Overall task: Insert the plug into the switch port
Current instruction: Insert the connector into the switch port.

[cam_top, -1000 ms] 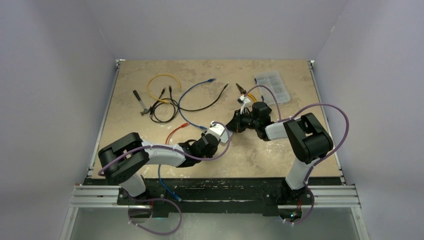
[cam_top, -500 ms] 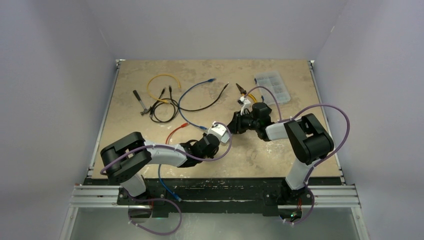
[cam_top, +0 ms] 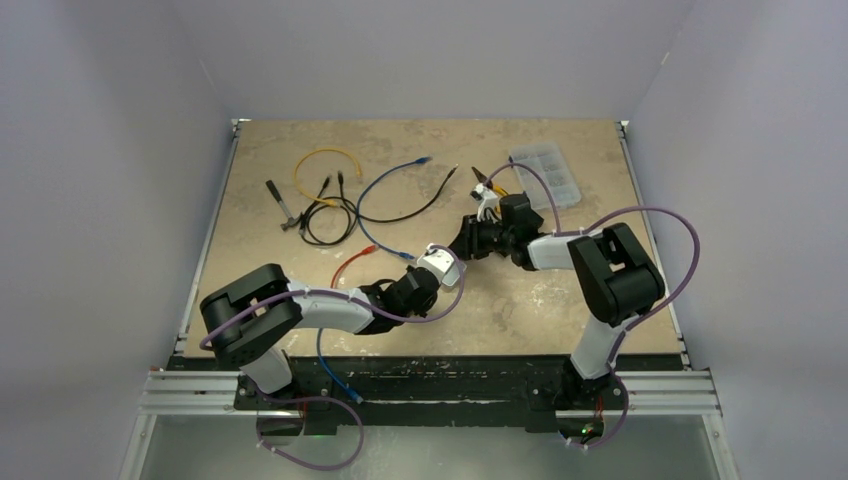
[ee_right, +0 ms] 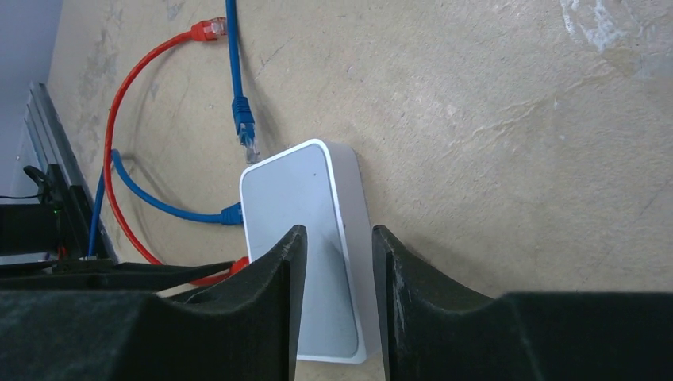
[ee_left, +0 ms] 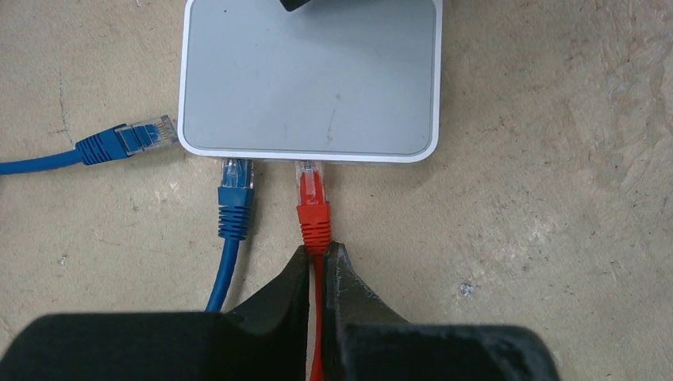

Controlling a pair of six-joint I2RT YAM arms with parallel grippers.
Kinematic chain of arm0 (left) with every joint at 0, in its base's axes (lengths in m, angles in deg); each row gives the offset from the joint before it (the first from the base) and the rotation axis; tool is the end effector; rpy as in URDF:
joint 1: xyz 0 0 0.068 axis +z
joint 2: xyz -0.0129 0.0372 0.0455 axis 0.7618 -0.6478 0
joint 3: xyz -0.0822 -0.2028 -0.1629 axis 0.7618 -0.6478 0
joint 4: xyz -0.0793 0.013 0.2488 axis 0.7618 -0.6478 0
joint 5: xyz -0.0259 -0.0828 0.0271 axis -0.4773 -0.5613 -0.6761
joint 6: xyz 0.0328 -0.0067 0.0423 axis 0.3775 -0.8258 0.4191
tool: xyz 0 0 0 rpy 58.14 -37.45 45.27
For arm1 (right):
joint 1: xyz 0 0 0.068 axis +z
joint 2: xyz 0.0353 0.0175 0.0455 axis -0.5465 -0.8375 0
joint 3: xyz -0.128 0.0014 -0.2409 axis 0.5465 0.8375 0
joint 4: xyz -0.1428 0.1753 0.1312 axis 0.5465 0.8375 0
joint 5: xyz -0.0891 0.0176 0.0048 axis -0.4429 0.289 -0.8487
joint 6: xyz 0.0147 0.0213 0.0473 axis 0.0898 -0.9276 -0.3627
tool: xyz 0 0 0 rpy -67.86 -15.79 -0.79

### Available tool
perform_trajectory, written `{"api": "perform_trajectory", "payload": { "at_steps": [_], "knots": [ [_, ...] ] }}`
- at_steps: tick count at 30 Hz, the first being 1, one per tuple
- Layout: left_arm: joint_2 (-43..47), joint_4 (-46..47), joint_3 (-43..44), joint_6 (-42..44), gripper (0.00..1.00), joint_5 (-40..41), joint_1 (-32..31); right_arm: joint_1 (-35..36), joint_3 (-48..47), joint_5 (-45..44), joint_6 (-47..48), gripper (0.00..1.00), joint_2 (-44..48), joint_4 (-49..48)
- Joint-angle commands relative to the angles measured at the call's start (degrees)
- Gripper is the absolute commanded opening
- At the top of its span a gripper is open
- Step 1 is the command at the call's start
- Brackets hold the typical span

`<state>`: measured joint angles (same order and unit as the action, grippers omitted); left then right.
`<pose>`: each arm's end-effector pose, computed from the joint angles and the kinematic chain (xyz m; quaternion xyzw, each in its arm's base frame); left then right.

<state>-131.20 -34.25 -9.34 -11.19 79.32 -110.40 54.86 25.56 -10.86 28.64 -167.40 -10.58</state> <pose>0.1608 -0.2576 0.1398 0.2534 0.8620 -0.1017 0.4272 0.3065 0.1446 0.1380 -0.1565 0.8390 0.4125 0.3184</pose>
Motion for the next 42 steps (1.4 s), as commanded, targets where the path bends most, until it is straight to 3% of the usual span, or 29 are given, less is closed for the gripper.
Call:
{"api": "perform_trajectory", "payload": {
  "at_steps": [1,5,12,20,28,42],
  "knots": [
    [1.4,-0.5,1.2,1.5,0.0,-0.7,0.5,0.2,-2.8,2.7,0.6,0.39,-3.4,0.3],
    [1.3,-0.9,1.8,2.0,0.0,-1.0,0.6,0.3,-2.2,3.9,1.0,0.37,-4.7,-1.2],
    [1.9,-2.3,3.4,3.3,0.0,-0.8,0.9,0.4,1.2,7.4,-0.3,0.23,-5.7,-6.4],
    [3.4,-2.7,4.5,3.8,0.0,0.7,1.5,0.3,1.9,9.7,-1.6,0.14,-7.9,-9.2],
    [1.6,2.0,5.0,2.5,0.0,3.4,1.6,1.3,1.0,10.7,-1.5,0.12,-9.6,-8.7],
    [2.7,14.5,4.2,8.5,0.0,6.5,4.2,5.8,-3.6,14.9,1.9,0.11,-13.9,-3.8]
  ]
}}
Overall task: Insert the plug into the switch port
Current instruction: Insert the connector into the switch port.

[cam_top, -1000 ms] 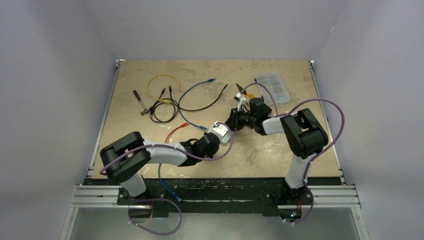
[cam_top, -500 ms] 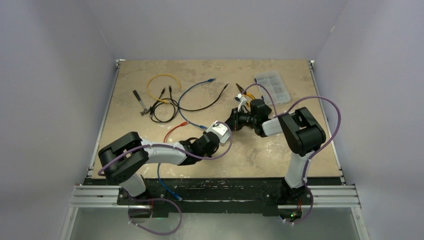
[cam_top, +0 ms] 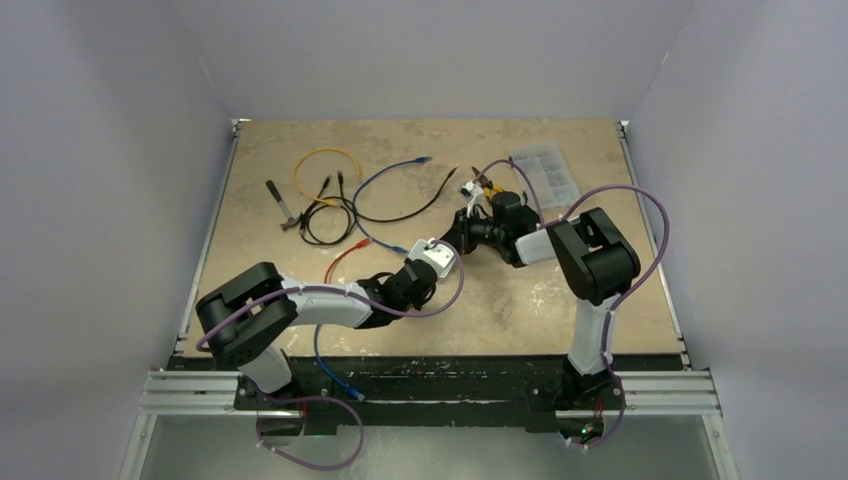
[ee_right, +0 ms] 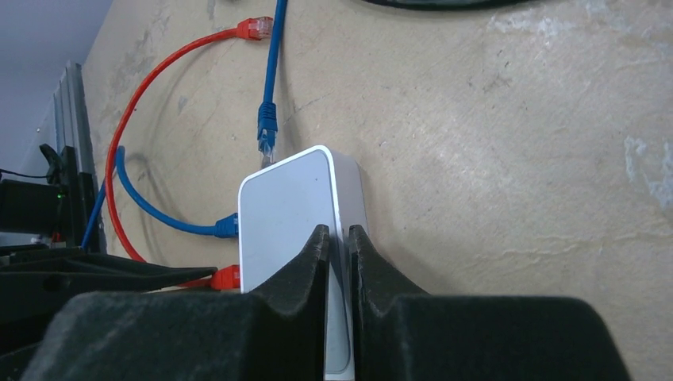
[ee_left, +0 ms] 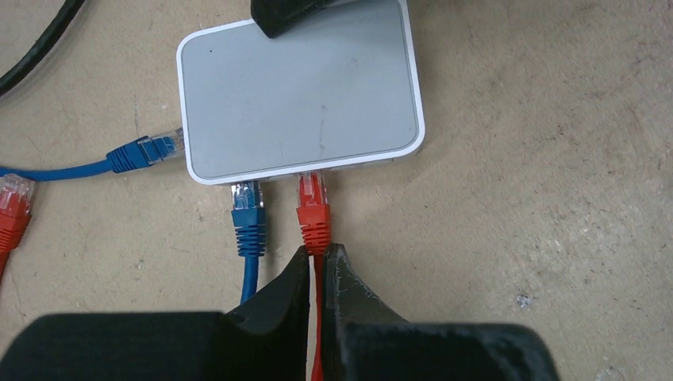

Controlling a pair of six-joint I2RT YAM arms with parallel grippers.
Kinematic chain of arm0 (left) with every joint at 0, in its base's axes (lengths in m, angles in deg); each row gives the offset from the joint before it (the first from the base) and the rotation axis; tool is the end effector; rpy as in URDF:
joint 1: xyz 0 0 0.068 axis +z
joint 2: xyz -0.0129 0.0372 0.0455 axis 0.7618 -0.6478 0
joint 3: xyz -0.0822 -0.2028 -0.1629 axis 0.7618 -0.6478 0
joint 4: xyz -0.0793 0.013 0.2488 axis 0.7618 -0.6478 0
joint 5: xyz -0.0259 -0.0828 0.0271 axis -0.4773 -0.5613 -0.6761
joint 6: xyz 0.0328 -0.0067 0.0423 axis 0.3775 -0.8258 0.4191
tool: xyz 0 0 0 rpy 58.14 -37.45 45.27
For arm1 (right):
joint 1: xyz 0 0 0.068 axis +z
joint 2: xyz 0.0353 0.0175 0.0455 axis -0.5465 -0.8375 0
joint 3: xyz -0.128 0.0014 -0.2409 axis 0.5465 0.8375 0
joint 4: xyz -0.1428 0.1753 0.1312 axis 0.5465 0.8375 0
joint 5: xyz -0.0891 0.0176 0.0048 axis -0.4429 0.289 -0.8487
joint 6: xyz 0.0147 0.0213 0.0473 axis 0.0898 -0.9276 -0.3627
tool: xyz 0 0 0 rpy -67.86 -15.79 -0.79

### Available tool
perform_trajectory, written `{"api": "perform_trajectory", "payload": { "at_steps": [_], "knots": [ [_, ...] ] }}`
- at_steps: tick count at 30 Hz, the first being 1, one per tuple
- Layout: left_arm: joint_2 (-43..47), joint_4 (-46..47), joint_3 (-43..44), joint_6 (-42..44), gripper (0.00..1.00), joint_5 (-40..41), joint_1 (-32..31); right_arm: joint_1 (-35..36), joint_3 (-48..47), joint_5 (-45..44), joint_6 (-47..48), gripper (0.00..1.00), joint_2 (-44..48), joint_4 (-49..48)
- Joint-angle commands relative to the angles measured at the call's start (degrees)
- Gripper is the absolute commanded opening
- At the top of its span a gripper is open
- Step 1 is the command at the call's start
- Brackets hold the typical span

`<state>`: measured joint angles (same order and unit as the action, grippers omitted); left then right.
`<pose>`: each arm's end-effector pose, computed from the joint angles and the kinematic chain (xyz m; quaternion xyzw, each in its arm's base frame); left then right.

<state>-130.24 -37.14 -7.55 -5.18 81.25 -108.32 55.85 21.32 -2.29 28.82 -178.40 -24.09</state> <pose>0.1724 -0.2533 0.1494 0.2758 0.8527 -0.0574 0.4399 0.3297 0.1650 0.1151 -0.2160 0.7865 0.4753 0.3300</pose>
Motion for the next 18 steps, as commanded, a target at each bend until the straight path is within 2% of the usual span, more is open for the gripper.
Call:
{"api": "perform_trajectory", "payload": {
  "at_steps": [1,8,18],
  "knots": [
    [1.7,18.5,2.1,2.4,0.0,4.8,2.2,5.1,0.6,6.8,1.7,0.1,-3.1,9.6],
    [-1.1,25.0,-1.2,0.2,0.0,8.6,2.3,6.1,-0.7,9.3,2.3,0.1,-4.9,10.7],
    [-3.4,29.2,-7.4,-2.8,0.0,10.0,2.2,6.2,-0.8,9.8,2.3,0.1,-5.0,10.9]
  ]
}}
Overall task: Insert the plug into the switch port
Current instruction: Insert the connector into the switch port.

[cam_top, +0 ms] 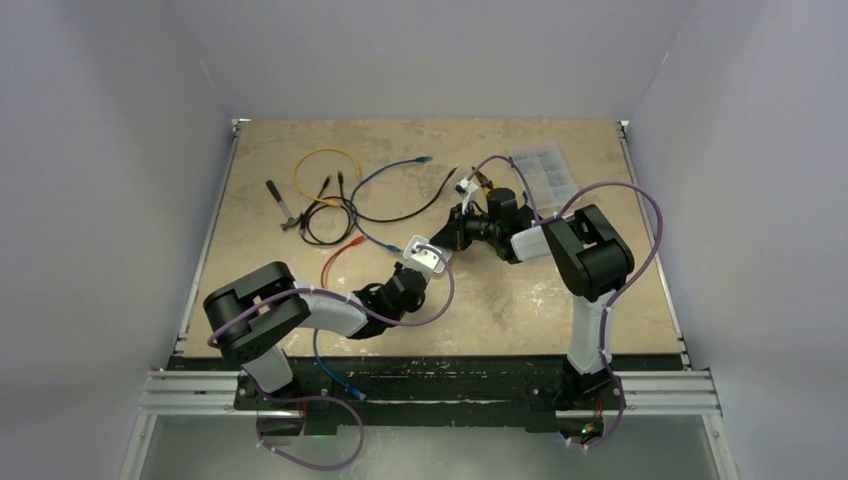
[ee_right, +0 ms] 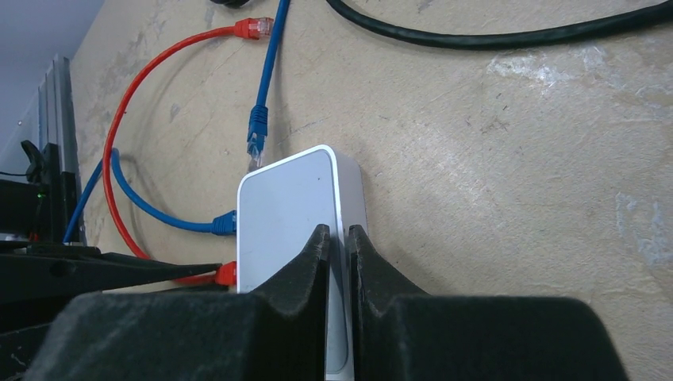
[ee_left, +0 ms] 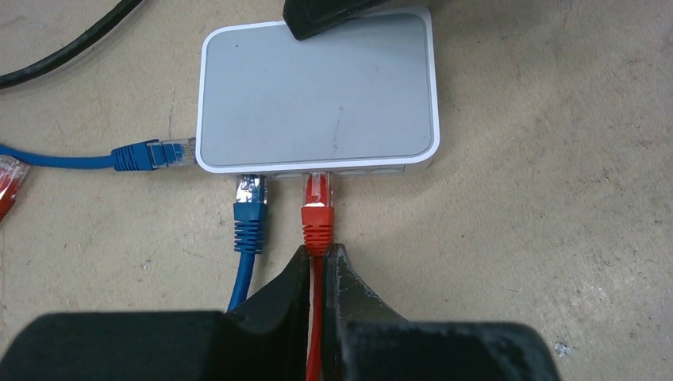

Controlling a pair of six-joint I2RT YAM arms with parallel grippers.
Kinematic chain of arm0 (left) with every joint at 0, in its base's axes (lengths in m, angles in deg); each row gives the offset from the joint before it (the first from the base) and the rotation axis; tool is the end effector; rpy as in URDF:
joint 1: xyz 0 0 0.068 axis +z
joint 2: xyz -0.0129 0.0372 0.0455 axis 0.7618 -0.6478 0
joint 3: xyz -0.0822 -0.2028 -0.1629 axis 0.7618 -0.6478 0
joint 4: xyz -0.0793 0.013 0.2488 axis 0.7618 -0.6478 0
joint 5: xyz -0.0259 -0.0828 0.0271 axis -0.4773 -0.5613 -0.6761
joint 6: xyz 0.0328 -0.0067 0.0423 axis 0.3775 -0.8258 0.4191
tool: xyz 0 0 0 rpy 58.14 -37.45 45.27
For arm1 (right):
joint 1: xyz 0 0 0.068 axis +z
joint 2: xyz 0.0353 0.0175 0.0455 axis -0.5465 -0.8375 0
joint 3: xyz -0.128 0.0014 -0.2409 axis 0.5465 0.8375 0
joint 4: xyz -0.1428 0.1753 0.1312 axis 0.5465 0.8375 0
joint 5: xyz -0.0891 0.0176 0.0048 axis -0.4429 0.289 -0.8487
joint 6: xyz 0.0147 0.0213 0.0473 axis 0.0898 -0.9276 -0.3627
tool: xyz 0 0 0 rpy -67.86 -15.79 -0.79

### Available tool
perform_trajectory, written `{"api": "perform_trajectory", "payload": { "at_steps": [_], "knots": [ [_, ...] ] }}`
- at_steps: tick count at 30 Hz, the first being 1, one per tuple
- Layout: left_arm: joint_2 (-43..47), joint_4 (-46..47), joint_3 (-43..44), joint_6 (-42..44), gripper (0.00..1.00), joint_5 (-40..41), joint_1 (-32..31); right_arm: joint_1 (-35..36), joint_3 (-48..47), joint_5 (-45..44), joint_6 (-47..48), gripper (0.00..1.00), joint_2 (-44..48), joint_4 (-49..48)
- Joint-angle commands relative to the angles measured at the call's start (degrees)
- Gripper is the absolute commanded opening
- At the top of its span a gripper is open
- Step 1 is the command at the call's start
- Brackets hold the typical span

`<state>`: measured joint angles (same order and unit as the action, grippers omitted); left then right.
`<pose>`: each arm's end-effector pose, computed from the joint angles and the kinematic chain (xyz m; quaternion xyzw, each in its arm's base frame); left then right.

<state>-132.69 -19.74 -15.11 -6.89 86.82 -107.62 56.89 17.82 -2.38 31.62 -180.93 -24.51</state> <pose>0.1718 -0.2396 0.1284 0.2112 0.8367 -0.0620 0.5016 0.3405 0.1770 0.1152 -0.2454 0.7730 0.4707 0.3474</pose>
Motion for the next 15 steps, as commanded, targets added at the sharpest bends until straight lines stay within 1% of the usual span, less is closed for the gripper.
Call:
{"api": "perform_trajectory", "payload": {
  "at_steps": [1,6,10,13,15],
  "knots": [
    [-0.5,11.6,0.5,-0.6,0.0,4.4,1.5,5.2,2.6,10.0,-0.4,0.1,-2.6,11.4],
    [2.1,11.0,4.0,3.1,0.0,4.2,1.6,6.3,1.5,10.4,1.2,0.1,-3.3,13.5],
    [0.2,11.4,7.7,5.6,0.0,4.7,1.6,6.6,1.4,10.7,1.4,0.09,-3.4,13.8],
    [-1.5,13.2,8.5,5.0,0.0,6.8,1.6,6.6,1.4,11.1,1.5,0.09,-3.3,13.9],
    [-1.1,15.8,7.1,3.5,0.0,8.1,1.8,6.7,1.5,11.1,1.7,0.08,-3.2,14.2]
  ]
}}
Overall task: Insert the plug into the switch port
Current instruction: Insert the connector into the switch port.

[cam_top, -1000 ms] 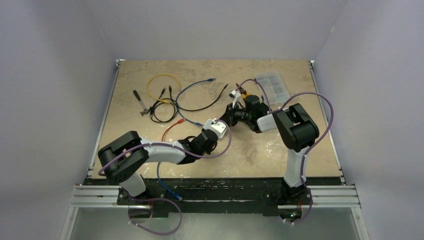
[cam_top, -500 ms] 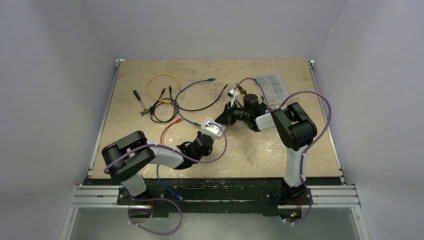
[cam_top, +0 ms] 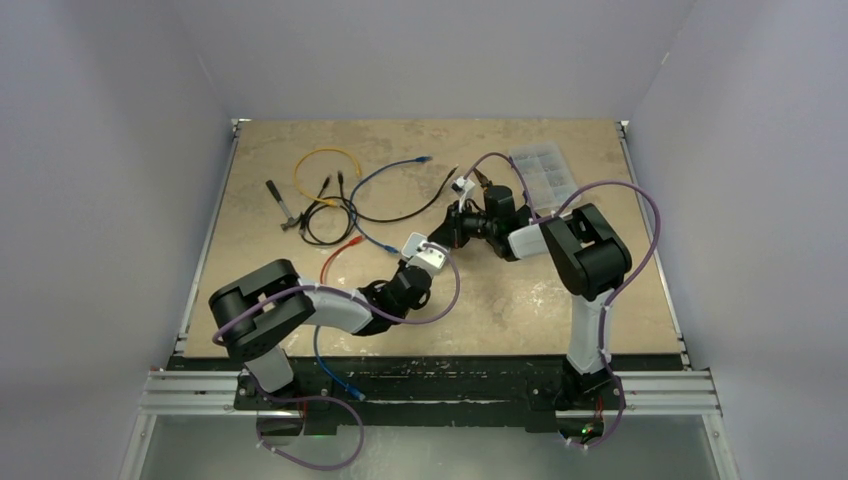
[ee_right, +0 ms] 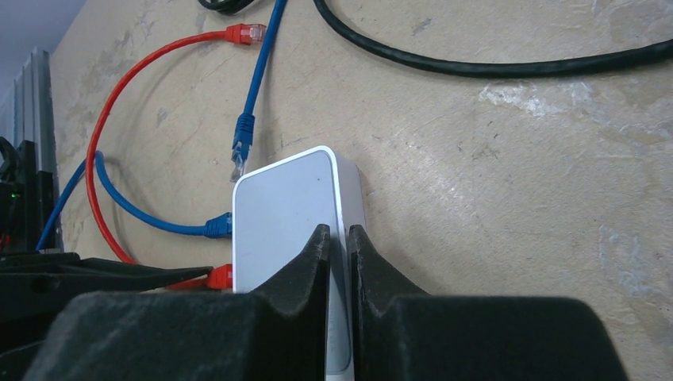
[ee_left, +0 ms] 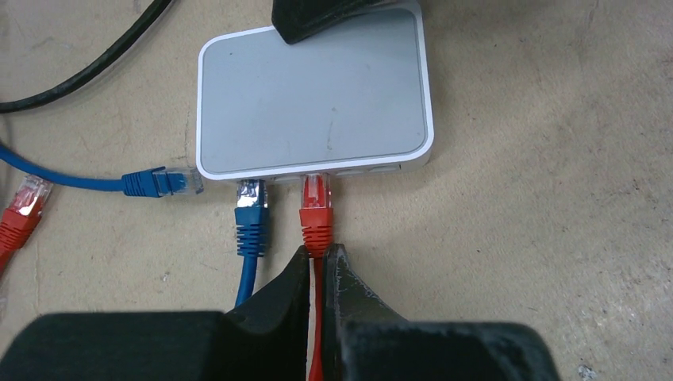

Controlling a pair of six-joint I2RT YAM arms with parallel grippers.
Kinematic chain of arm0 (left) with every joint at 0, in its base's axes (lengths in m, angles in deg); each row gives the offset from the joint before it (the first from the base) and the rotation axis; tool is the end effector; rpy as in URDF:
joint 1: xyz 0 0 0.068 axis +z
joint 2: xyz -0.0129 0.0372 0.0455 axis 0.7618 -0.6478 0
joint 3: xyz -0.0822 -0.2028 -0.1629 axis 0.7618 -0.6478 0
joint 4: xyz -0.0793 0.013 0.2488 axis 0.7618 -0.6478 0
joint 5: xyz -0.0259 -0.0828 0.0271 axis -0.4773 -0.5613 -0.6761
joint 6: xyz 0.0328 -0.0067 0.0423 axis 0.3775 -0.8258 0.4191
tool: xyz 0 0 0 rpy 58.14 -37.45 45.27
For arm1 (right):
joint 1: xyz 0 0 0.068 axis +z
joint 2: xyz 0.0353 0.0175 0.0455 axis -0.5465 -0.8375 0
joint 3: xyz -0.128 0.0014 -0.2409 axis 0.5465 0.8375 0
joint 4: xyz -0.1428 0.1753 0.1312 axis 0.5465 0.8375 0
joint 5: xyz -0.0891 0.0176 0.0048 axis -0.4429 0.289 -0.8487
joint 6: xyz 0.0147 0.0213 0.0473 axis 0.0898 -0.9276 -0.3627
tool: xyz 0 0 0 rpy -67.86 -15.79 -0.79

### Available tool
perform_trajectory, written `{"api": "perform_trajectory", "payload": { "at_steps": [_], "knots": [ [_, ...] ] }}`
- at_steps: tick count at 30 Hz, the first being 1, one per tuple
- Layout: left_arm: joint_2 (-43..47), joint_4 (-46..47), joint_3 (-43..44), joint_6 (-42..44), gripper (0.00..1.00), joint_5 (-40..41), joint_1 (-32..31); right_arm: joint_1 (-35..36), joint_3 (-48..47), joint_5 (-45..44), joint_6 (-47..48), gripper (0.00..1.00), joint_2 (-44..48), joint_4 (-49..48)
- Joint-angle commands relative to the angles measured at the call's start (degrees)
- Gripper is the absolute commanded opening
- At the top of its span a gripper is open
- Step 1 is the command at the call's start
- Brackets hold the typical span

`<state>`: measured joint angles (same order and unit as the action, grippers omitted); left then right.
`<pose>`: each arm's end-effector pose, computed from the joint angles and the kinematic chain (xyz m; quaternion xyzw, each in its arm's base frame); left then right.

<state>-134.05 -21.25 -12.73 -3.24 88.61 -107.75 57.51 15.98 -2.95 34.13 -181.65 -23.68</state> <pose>0.1766 -0.2468 0.1304 0.2325 0.8298 -0.0319 0.5062 0.3452 0.1834 0.1173 -0.2648 0.7665 0.4617 0.3594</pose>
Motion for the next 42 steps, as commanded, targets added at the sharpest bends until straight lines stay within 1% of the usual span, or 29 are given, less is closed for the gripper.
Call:
{"api": "perform_trajectory", "payload": {
  "at_steps": [1,3,6,8,12,17,20,23,28,31,33,34,35,39,40,42],
  "knots": [
    [1.0,18.3,3.5,-0.9,0.0,6.5,2.1,6.1,3.4,11.6,-0.7,0.09,-2.3,13.5],
    [2.9,19.3,1.1,-2.0,0.0,6.6,2.1,6.1,3.5,11.3,-0.6,0.09,-1.9,13.7],
    [6.2,17.4,-2.9,-3.9,0.0,5.5,2.1,6.0,4.2,10.9,-0.6,0.08,-0.2,14.1],
    [8.6,16.2,-5.9,-4.9,0.0,3.3,2.1,6.0,4.9,9.6,-0.9,0.09,1.3,14.0],
    [13.2,14.8,-11.1,-5.7,0.0,-3.8,2.1,5.9,7.0,7.5,-2.2,0.14,4.8,12.9],
    [17.2,9.7,-12.9,-4.7,0.0,-11.2,2.1,5.9,10.9,6.1,-4.9,0.22,8.2,10.3],
    [19.5,8.7,-14.3,-3.4,0.0,-14.1,2.1,5.5,13.1,4.0,-7.1,0.31,10.7,7.9],
    [21.0,7.8,-15.2,-0.8,0.0,-16.3,2.1,4.6,12.6,2.1,-7.6,0.4,11.4,8.5],
    [21.0,5.9,-14.5,1.8,0.0,-19.4,2.1,4.1,9.1,1.1,-4.8,0.42,9.6,12.7],
    [20.6,5.6,-14.6,2.0,0.0,-18.9,2.1,4.1,8.3,1.1,-3.2,0.42,8.8,14.7],
    [20.8,3.9,-13.9,1.9,0.0,-18.3,2.1,4.1,8.8,1.3,-3.0,0.42,8.9,15.3],
    [21.2,2.4,-13.4,1.9,0.01,-17.7,2.1,4.1,9.1,1.0,-2.9,0.42,8.9,15.4],
    [21.9,0.8,-12.8,1.8,0.05,-17.0,2.1,4.1,9.3,0.6,-2.7,0.42,8.9,15.5],
    [26.1,-6.4,-11.3,1.1,0.27,-15.0,2.1,4.1,9.8,0.4,-2.6,0.42,8.4,15.0],
    [27.4,-7.9,-11.4,0.6,0.31,-14.9,2.1,4.1,9.8,0.5,-2.5,0.42,8.3,15.0],
    [28.6,-10.1,-11.7,-0.8,0.33,-14.8,2.1,4.1,9.8,0.2,-2.3,0.43,8.1,14.9]
  ]
}}
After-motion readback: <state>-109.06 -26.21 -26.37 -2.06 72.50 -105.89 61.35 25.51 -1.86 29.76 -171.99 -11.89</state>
